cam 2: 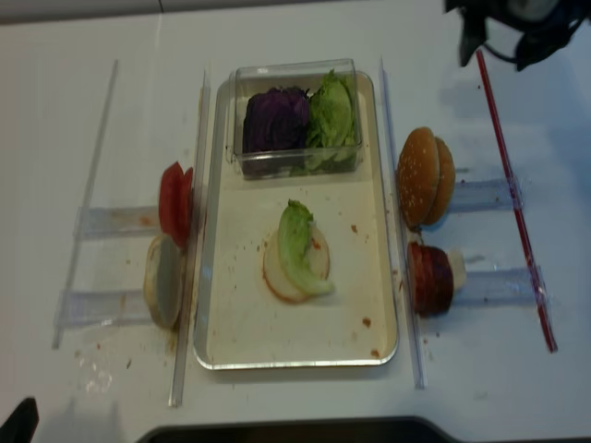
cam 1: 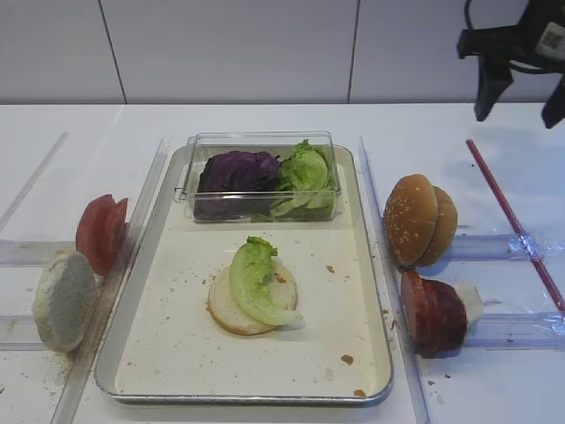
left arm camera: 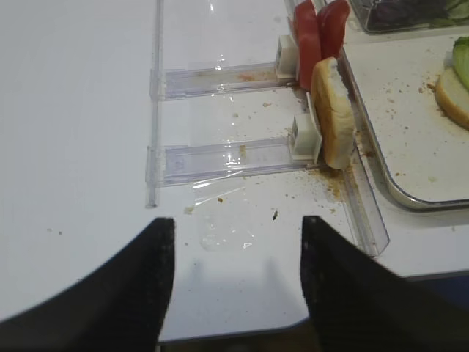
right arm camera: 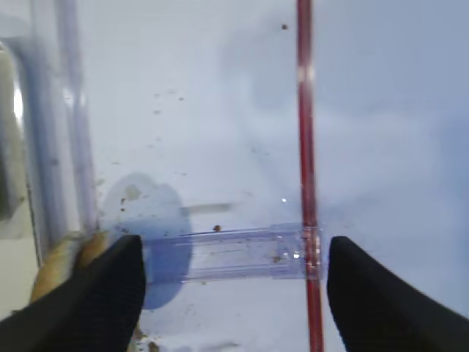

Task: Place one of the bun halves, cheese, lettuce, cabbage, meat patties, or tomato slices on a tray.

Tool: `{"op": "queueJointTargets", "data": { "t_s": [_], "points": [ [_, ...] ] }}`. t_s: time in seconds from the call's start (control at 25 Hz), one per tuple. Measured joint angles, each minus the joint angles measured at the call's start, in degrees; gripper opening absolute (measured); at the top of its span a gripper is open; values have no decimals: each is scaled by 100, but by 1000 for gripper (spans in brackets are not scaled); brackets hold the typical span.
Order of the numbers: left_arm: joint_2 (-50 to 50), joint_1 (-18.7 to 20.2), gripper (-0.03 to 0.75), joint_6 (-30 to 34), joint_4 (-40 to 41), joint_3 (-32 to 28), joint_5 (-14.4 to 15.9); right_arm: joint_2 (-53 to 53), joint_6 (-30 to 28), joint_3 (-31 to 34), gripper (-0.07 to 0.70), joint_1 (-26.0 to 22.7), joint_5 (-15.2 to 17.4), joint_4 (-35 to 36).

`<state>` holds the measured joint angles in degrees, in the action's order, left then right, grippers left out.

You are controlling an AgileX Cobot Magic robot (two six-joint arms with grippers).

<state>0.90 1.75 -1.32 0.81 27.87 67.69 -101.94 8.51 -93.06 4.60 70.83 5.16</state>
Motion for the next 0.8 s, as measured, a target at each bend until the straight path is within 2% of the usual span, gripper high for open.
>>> {"op": "queueJointTargets", "data": {
  "t_s": [0.24,0.56,0.8],
  "points": [
    [0,0,354,0,0,0,0,222,-126,236,524,-525,13,-80],
    [0,0,354,0,0,0,0,425,-649,310,488,-535,13,31],
    [0,0,354,0,8,0,0,990,-800,1053,437,-535,2,55]
  ]
}}
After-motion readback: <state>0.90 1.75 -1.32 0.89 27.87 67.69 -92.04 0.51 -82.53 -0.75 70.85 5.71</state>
